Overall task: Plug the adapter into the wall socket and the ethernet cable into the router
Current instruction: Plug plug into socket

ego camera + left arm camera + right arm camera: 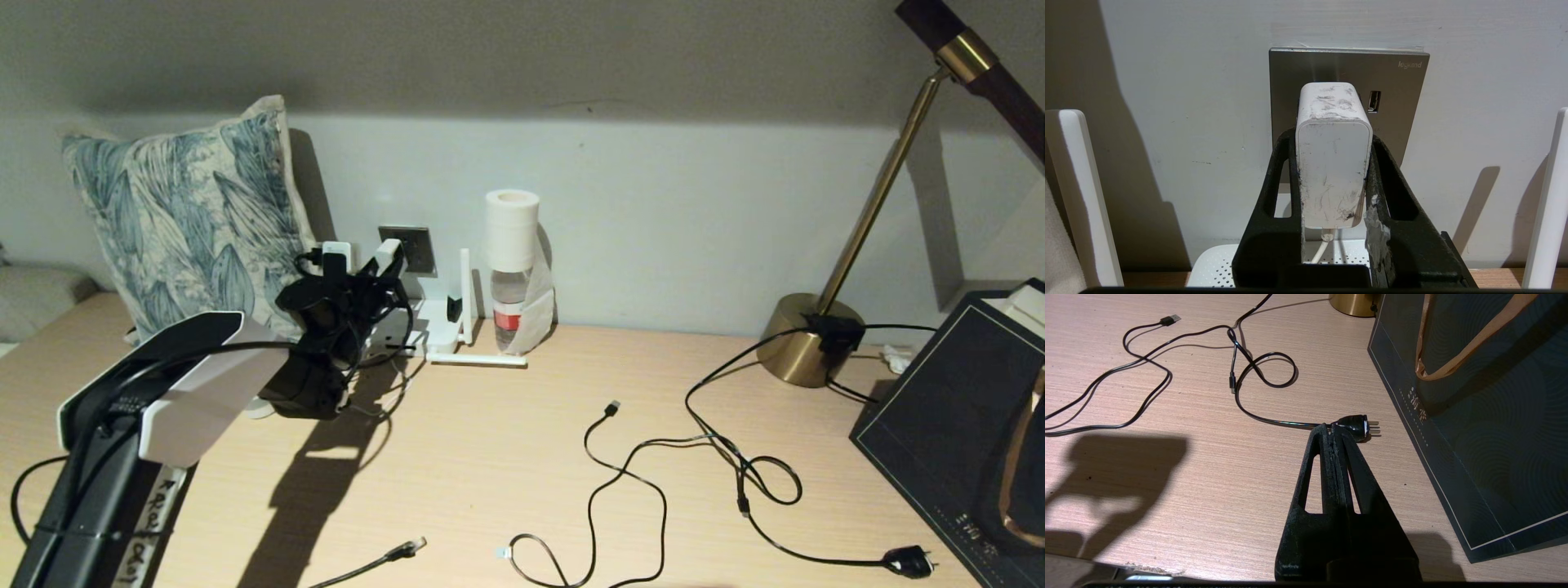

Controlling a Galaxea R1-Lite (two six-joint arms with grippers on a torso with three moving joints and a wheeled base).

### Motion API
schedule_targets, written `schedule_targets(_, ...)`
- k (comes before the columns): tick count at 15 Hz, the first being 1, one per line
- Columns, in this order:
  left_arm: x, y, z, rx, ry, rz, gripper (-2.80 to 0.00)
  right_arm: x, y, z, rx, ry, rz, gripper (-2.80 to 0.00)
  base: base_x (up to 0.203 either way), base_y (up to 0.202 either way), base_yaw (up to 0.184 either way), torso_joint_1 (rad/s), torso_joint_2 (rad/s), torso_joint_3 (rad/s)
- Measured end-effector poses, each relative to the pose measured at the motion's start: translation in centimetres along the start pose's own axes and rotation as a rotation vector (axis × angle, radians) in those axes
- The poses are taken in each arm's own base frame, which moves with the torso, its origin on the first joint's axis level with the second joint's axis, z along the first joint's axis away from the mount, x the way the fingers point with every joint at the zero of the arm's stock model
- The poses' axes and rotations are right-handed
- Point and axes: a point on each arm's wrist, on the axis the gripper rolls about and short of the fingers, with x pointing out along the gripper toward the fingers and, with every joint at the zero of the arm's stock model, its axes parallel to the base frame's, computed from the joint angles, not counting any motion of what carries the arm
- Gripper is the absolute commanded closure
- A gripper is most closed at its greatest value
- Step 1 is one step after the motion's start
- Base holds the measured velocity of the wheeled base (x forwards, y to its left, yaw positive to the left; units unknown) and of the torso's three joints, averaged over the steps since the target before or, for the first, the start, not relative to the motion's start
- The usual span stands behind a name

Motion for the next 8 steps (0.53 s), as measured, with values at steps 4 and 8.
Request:
schedule_targets(4,0.18,-0.01,-0.30,0.000,0.001,0.010,0.00,0.00,0.00,0.00,0.000,0.000,0.000,0.00,0.000,0.000,0.000,0.000,0.00,0.000)
schedule_targets(8,0.48,-0.17,-0.45,-0.001,-0.001,0.011,0.00,0.00,0.00,0.00,0.000,0.000,0.000,0.00,0.000,0.000,0.000,0.000,0.00,0.000)
